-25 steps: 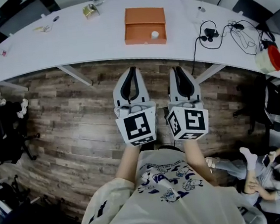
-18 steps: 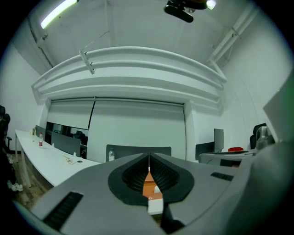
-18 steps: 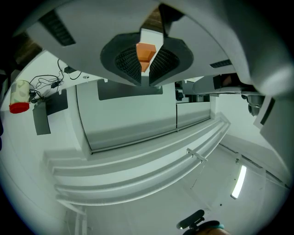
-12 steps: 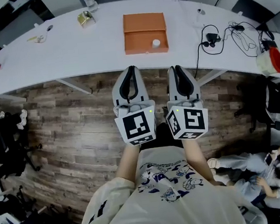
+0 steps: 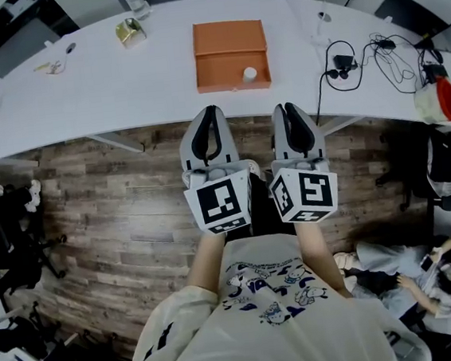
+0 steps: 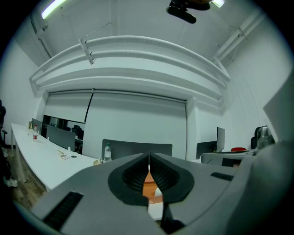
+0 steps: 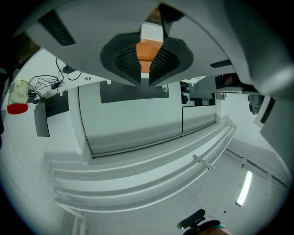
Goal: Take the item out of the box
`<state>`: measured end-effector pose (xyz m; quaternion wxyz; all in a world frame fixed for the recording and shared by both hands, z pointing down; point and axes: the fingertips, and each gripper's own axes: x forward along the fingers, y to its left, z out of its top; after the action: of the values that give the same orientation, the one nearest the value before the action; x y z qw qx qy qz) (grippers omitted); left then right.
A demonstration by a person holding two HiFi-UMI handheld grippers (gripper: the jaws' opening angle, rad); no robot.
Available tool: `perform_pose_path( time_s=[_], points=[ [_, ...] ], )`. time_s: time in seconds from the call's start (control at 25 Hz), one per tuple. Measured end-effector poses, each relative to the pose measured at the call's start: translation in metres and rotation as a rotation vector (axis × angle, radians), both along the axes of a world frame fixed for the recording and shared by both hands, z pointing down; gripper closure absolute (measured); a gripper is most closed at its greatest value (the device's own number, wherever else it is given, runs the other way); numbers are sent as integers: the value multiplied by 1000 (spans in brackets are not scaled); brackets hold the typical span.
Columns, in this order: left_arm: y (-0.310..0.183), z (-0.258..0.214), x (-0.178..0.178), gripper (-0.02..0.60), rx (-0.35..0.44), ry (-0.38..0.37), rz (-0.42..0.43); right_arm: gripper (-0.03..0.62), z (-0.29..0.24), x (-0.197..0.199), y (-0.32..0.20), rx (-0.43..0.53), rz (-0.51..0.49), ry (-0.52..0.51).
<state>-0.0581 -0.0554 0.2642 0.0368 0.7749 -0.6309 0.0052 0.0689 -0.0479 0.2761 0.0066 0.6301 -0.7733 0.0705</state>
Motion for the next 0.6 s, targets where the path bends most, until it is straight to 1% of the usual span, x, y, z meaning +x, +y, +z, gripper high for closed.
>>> perform_pose_path(
  time_s=[0.32,0.6],
  points=[
    [-49,11,4,560,-27,-13,-21,537,13,3,-52,-32,-21,-10],
    [-89,18,7,560,-53,-15,-51,537,22,4,-96,-65,-60,-11]
  ],
)
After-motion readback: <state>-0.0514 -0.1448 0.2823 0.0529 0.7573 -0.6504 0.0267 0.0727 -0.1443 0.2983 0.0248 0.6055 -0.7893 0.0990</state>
